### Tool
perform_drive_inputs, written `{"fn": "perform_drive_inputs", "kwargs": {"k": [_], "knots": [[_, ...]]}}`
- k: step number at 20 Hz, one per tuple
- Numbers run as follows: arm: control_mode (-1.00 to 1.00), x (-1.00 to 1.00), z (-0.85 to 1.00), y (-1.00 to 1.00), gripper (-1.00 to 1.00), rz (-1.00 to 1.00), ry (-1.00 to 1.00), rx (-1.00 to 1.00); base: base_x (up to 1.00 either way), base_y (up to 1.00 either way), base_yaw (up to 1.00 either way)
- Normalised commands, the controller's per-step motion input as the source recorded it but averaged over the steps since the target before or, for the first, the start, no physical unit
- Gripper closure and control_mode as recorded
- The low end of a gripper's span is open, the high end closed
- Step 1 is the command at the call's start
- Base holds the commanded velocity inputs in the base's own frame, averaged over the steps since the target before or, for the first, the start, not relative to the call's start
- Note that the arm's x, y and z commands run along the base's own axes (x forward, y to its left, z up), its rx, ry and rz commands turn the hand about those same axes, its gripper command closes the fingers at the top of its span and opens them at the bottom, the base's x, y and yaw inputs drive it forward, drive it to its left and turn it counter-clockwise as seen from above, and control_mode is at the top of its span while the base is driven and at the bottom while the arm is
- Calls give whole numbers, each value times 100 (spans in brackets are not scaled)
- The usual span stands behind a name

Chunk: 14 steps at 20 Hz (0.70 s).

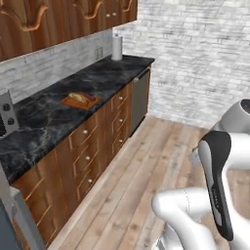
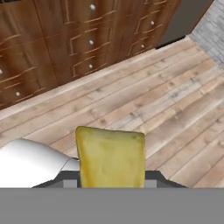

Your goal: Retrieve the sausage and cheese from the fridge and place them on the cutting board on the counter.

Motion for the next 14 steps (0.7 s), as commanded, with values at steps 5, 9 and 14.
{"fn": "perform_drive_inputs", "kwargs": {"k": [5, 9, 14], "knots": [[100, 0, 0, 0, 100, 0, 0, 0, 94, -3, 2], [100, 0, 0, 0, 100, 0, 0, 0, 94, 0, 3], [100, 0, 0, 0, 100, 0, 0, 0, 94, 0, 9]]}}
